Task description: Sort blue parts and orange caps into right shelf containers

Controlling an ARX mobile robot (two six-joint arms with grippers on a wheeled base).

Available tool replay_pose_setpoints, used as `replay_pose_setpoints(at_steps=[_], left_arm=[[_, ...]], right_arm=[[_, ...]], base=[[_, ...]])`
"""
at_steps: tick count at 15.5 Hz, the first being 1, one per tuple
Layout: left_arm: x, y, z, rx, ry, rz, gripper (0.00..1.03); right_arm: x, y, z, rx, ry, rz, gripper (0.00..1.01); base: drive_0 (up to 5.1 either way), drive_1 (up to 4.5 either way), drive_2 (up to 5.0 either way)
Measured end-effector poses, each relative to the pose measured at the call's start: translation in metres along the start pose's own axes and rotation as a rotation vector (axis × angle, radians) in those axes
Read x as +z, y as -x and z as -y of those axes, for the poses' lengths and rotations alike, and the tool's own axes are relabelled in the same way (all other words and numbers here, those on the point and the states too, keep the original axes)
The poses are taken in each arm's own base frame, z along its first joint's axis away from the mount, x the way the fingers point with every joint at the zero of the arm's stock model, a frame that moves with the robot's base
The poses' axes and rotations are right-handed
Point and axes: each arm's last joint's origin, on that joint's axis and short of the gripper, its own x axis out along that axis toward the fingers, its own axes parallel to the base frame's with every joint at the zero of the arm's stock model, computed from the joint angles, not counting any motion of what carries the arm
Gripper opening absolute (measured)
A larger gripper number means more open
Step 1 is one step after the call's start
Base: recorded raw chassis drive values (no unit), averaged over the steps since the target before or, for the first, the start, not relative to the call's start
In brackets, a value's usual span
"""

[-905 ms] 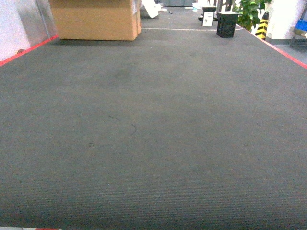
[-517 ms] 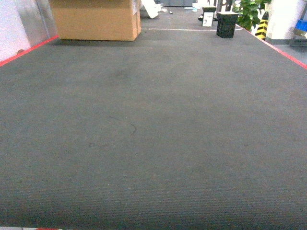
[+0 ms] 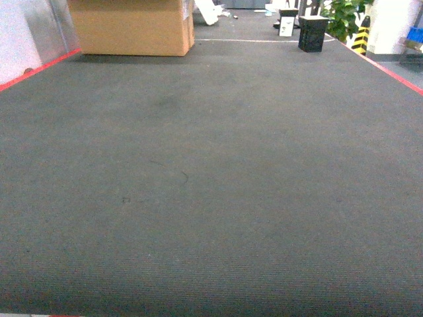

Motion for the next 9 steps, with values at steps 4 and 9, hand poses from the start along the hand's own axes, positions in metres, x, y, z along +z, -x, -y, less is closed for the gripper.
replay_pose_setpoints(at_steps=[4,9], left_arm=[[-0.014,0.007,-0.016,0.024,0.004,0.001,0.44],[-0.024,0.013,-0.014,-0.003,0.004,0.004,0.44]], right_arm=[[-0.013,0.007,0.010,-0.001,0.002,0.008,0.46],[-0.024,0.012,0.010,0.000,0.002,0.006,0.46]], base=[[0.0,0.00,0.0],[0.0,0.00,0.0]])
